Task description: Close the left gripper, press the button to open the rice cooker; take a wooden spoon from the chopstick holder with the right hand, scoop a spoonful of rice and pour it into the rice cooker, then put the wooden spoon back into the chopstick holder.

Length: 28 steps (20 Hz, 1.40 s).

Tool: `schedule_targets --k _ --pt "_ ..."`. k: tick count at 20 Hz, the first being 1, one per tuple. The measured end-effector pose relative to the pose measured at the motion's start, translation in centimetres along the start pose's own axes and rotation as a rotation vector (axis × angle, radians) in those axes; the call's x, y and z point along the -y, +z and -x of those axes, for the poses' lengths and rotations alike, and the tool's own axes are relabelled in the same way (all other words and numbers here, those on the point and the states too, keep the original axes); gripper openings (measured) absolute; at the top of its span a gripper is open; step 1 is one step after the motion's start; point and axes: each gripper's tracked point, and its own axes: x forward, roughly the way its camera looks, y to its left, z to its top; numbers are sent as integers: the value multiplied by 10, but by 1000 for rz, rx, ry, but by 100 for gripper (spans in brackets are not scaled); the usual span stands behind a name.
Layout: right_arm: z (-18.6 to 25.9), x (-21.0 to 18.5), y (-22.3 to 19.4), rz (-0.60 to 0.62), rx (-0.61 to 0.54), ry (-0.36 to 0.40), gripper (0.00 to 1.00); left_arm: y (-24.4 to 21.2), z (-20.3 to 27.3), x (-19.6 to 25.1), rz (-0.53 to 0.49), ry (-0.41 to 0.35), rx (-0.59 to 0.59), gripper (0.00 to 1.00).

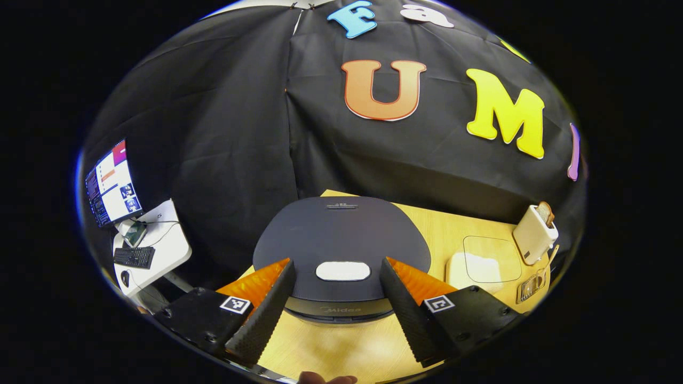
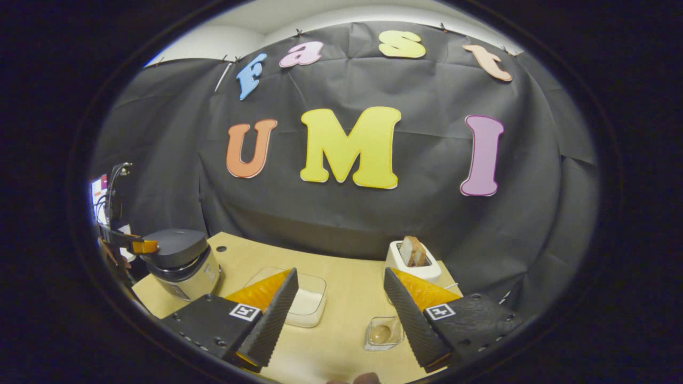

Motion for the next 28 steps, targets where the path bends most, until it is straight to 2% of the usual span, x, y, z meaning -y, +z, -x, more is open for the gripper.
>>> schedule_targets --k 5,12,15,17,22,26,28 --pt "3 -8 -5 25 -18 9 96 -24 -7 3 13 5 -40 100" --pt "1 -25 -14 46 -51 37 96 -36 -10 3 20 18 -25 100" --pt "2 -38 -16 48 -60 60 94 -33 -12 2 5 20 47 100" --pt "4 -43 -16 53 -60 73 96 -33 -12 3 -7 18 53 100" --pt "8 -39 -15 60 -63 40 96 -32 -7 2 -9 36 29 100" --pt "15 -25 -3 58 -37 -1 96 3 16 27 -57 -2 102 100" --pt "17 -16 13 34 18 -19 98 34 32 55 -64 -54 167 100"
